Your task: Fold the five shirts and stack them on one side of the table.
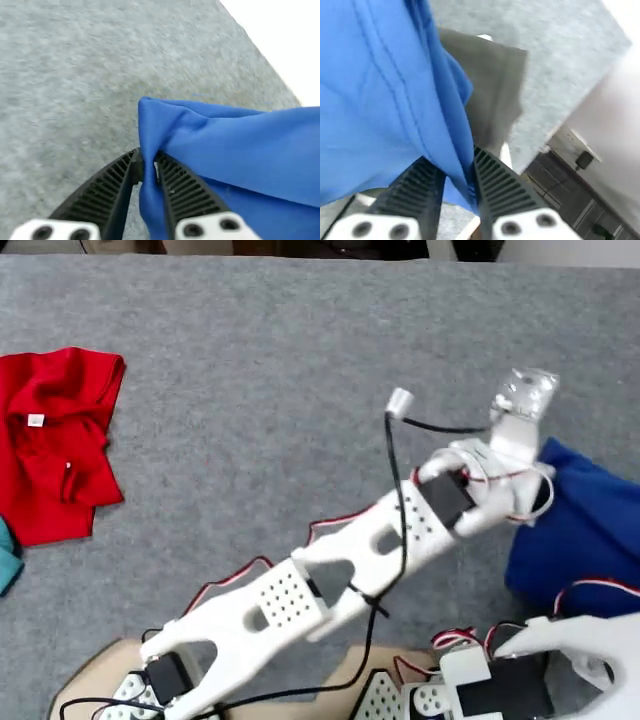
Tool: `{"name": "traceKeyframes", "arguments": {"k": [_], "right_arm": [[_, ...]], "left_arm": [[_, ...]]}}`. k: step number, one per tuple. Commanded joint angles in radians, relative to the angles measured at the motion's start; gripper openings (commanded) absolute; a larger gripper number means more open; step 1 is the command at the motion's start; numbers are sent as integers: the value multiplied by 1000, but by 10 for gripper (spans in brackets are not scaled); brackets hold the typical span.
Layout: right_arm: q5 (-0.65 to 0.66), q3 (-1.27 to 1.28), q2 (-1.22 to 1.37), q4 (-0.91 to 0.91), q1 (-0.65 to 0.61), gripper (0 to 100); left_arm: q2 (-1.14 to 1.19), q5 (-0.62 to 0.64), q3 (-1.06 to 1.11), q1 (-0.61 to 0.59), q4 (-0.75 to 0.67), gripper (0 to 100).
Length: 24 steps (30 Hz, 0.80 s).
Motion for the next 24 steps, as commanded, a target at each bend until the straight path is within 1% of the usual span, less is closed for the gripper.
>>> {"name": "traceKeyframes", "arguments": {"k": [1, 7, 14, 16, 18, 21, 24], "right_arm": [[5, -5, -48, -71, 131, 5], [20, -1, -47, -115, 199, 6], [57, 25, 24, -146, 199, 10], [60, 22, 44, -147, 197, 44], [60, 24, 45, -147, 196, 116], [68, 24, 47, -149, 194, 207], [110, 25, 45, -143, 162, 239]], "left_arm": [[-76, -29, 37, -5, -55, 19], [-76, -29, 124, 29, -207, 19], [-76, -25, 210, 60, -313, 21], [-76, -25, 221, 60, -313, 40], [-76, -23, 227, 64, -310, 88], [-76, 3, 221, 72, -273, 129], [-76, 29, 219, 77, -244, 157]]}}
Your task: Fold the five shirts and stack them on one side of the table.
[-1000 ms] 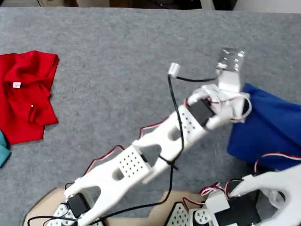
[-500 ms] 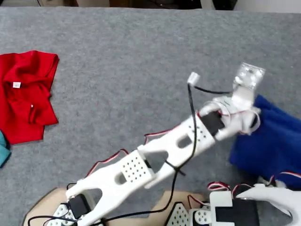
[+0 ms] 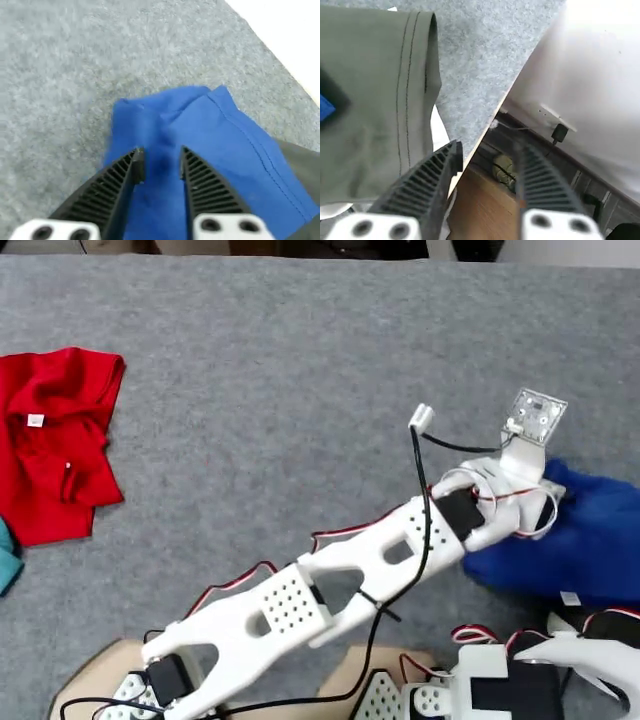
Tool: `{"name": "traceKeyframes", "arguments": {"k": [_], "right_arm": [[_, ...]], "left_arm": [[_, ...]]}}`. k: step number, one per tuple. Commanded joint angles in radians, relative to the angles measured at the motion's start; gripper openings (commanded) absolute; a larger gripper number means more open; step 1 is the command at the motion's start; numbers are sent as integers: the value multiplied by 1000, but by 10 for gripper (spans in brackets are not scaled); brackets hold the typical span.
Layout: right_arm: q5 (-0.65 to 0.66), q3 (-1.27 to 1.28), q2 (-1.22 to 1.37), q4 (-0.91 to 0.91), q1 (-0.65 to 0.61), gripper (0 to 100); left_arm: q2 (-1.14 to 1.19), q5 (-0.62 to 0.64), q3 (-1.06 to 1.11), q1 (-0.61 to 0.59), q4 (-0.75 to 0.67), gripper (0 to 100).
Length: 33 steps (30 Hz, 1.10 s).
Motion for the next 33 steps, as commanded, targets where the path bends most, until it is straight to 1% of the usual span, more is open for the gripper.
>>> {"name": "traceKeyframes", "arguments": {"k": [1, 4, 7, 11, 13, 15, 17, 19, 21, 24, 29, 33], "right_arm": [[35, 1, -2, -14, -35, 239], [35, -1, -2, -12, -59, 239], [41, -2, -2, 23, -111, 239], [57, -2, 5, 71, -269, 239], [54, -2, 5, 92, -372, 239], [15, -4, 7, 94, -469, 239], [-20, -5, 31, 74, -539, 239], [-51, -28, 91, 55, -584, 239], [-75, -79, 189, 51, -599, 239], [-97, -200, 366, 63, -585, 239], [-91, -438, 613, 198, -538, 239], [-89, -558, 711, 272, -535, 239]], "left_arm": [[-74, 23, -14, 9, 20, 163], [-81, 48, -14, -14, 18, 168], [-84, 57, -15, -49, 12, 169], [-84, 54, -38, -110, 26, 168], [-84, 54, -94, -152, 75, 168], [-84, 52, -173, -186, 150, 168], [-84, 51, -244, -213, 229, 168], [-81, 38, -288, -227, 293, 169], [-76, -8, -315, -232, 347, 169], [-74, -49, -315, -238, 393, 169], [-74, -49, -315, -250, 388, 169], [-73, -49, -313, -245, 388, 169]]}}
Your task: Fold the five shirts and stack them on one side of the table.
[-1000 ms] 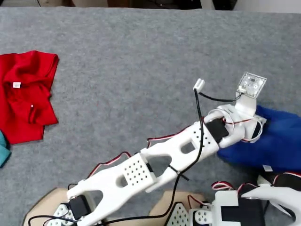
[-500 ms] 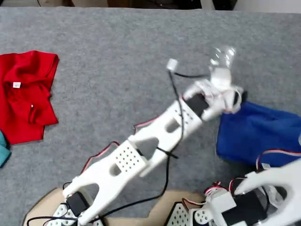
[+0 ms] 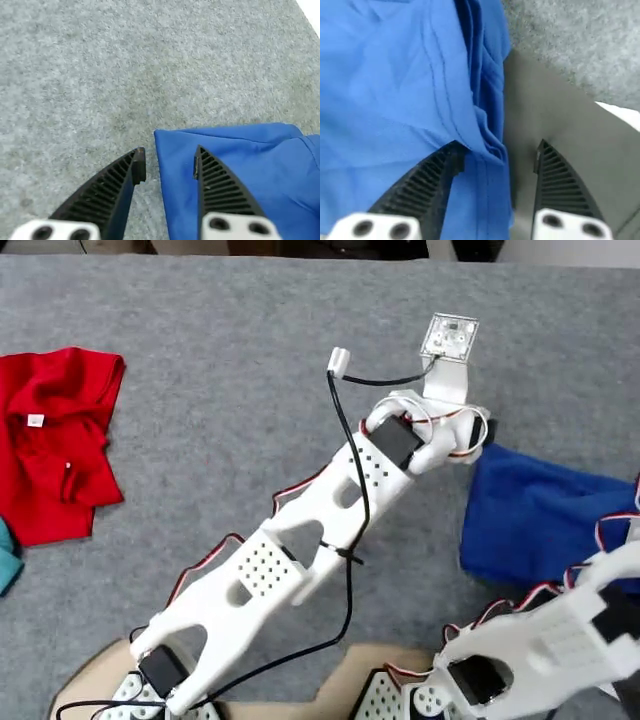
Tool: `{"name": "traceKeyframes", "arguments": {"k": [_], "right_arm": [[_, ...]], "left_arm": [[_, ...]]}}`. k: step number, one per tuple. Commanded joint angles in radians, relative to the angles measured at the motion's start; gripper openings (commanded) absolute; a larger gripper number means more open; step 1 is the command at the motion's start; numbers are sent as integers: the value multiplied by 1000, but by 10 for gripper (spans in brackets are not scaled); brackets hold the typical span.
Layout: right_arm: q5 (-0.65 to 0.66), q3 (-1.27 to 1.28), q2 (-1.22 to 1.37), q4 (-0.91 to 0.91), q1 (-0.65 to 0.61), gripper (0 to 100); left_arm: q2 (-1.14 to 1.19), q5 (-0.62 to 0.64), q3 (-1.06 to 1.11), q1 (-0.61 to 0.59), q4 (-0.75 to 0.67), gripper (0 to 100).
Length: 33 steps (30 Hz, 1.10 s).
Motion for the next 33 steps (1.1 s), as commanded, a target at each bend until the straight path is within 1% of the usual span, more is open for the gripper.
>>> {"name": "traceKeyframes", "arguments": {"k": [1, 4, 6, 10, 11, 13, 17, 21, 23, 27, 33], "right_arm": [[0, -131, 64, 49, 13, 238], [21, -160, 108, 68, 1, 221], [26, -171, 125, 78, -5, 167], [17, -191, 128, 84, -2, 14], [17, -199, 128, 84, 1, 2], [23, -213, 128, 100, 7, 23], [23, -263, 128, 124, 18, 28], [25, -334, 127, 161, 41, 109], [26, -377, 127, 187, 54, 133], [44, -421, 91, 244, 58, 132], [44, -392, 28, 262, 27, 133]], "left_arm": [[-73, -9, -54, -5, 2, 169], [-73, -9, -54, -5, 0, 169], [-73, -9, -54, -8, 0, 169], [-73, -9, -54, -11, 2, 169], [-73, -9, -54, -11, 3, 169], [-73, -9, -54, -11, 5, 169], [-73, -9, -52, -11, 6, 169], [-73, -9, -52, -9, 8, 169], [-73, -9, -52, -9, 8, 169], [-73, -9, -52, -9, 8, 169], [-73, -9, -52, -11, 8, 169]]}}
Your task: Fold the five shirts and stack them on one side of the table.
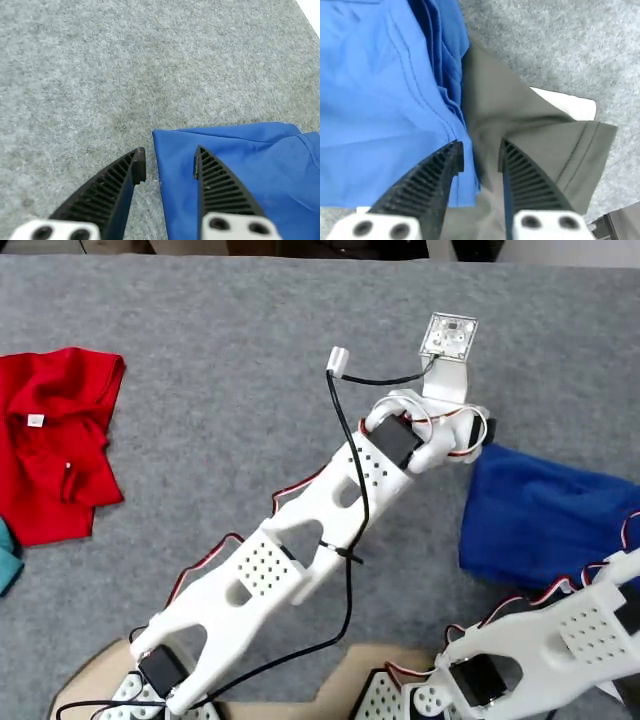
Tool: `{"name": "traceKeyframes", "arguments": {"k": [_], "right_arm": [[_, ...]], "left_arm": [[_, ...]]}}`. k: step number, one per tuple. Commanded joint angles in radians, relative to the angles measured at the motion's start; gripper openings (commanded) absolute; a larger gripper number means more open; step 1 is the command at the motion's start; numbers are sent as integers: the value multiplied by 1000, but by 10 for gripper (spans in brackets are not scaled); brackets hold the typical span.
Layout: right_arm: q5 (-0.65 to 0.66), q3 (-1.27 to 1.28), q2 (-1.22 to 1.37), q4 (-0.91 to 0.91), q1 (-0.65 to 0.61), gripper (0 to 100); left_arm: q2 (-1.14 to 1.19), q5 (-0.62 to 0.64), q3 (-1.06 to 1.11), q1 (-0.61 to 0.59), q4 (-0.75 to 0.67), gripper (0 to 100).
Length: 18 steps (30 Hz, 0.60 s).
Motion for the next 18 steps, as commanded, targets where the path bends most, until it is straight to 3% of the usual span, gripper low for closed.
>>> {"name": "traceKeyframes", "arguments": {"k": [1, 10, 18], "right_arm": [[6, -5, -77, 6, -28, 133], [0, 200, -77, -124, -58, 133], [6, 232, -82, -153, -65, 123]], "left_arm": [[-73, -9, -52, -8, 9, 169], [-73, -9, -52, -9, 9, 169], [-73, -9, -52, -9, 9, 169]]}}
